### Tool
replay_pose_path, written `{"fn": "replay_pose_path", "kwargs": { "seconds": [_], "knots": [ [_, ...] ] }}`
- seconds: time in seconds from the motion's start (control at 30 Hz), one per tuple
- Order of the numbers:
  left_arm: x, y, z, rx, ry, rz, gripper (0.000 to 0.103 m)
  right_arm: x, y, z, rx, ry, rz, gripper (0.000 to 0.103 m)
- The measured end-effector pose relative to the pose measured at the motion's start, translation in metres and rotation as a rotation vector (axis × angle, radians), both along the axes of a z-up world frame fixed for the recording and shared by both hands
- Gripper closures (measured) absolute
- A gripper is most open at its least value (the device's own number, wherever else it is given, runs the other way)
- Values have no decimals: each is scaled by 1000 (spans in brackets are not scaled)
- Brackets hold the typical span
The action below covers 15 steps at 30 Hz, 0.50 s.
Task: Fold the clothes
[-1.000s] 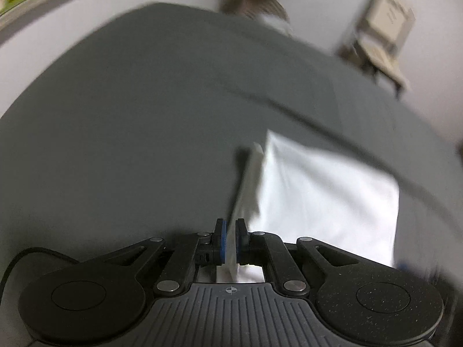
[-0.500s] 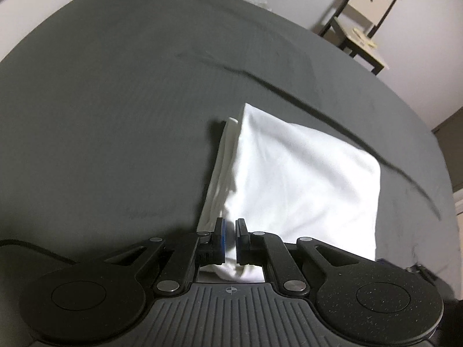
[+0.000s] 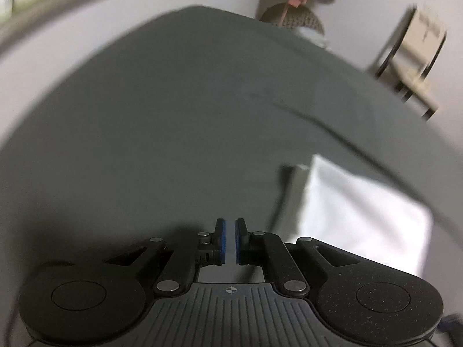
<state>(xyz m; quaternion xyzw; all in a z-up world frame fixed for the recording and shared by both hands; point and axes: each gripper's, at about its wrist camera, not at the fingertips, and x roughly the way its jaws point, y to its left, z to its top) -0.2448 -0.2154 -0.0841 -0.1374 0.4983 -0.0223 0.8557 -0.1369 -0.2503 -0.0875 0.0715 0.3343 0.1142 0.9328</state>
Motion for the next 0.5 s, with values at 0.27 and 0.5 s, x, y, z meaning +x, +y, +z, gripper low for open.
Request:
{"fn": "replay_pose_path", "kwargs": {
  "seconds": [0.27,0.5],
  "knots": [
    [-5,-4,-16,-102,90,-30,99,2,-11,-2,-50,18,-56,20],
    [-14,-28,-23,-156,142,-103,99,2,-9,-3,-43,4,-43,20]
  ]
}}
